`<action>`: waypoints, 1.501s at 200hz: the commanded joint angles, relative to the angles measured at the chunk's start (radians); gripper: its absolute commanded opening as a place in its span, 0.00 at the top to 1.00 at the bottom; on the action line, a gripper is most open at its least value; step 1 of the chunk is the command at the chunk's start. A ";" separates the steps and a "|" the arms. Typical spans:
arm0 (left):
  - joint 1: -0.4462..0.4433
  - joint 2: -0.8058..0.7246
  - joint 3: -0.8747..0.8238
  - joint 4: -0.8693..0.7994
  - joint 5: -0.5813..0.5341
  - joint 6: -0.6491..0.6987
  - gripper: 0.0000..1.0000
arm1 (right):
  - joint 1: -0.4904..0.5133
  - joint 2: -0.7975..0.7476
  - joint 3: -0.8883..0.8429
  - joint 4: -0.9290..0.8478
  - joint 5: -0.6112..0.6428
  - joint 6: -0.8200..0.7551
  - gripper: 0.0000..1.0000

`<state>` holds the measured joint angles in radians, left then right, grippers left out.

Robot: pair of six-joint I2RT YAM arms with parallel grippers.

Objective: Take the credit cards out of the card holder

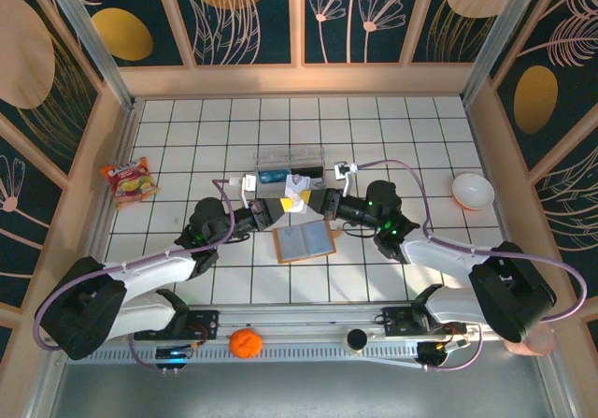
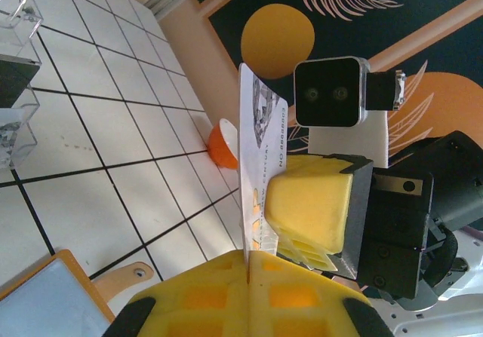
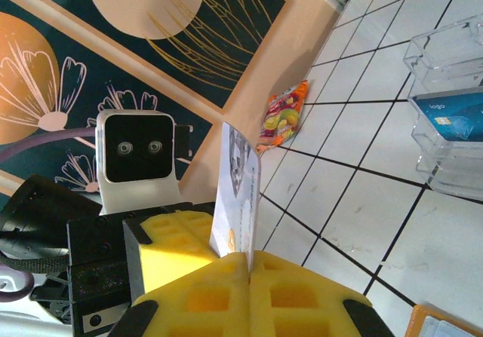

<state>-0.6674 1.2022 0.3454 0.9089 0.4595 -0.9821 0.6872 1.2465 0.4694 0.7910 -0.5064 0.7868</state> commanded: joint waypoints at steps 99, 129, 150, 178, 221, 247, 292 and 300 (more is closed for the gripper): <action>-0.002 -0.048 0.217 -0.476 -0.023 0.326 1.00 | -0.058 -0.279 0.069 -0.534 0.250 -0.236 0.72; -0.003 -0.012 0.340 -0.666 -0.036 0.479 1.00 | -0.133 -0.355 0.037 -0.616 0.266 -0.245 0.72; -0.005 0.029 0.449 -0.801 -0.028 0.621 1.00 | -0.190 -0.405 -0.002 -0.628 0.244 -0.234 0.72; -0.009 0.095 0.581 -0.958 -0.059 0.880 1.00 | -0.242 -0.440 -0.027 -0.644 0.216 -0.227 0.71; -0.008 0.284 0.805 -1.233 -0.009 1.243 1.00 | -0.282 -0.452 -0.043 -0.643 0.188 -0.222 0.72; -0.008 0.364 0.905 -1.323 -0.035 1.378 1.00 | -0.299 -0.450 -0.049 -0.633 0.175 -0.222 0.72; -0.008 0.437 0.984 -1.371 -0.062 1.550 1.00 | -0.322 -0.441 -0.055 -0.647 0.174 -0.228 0.72; -0.008 0.462 1.002 -1.388 -0.077 1.572 1.00 | -0.326 -0.436 -0.055 -0.651 0.174 -0.231 0.72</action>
<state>-0.6697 1.6089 1.2766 -0.3977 0.4042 0.4335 0.3779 0.8104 0.4271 0.1482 -0.3172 0.5739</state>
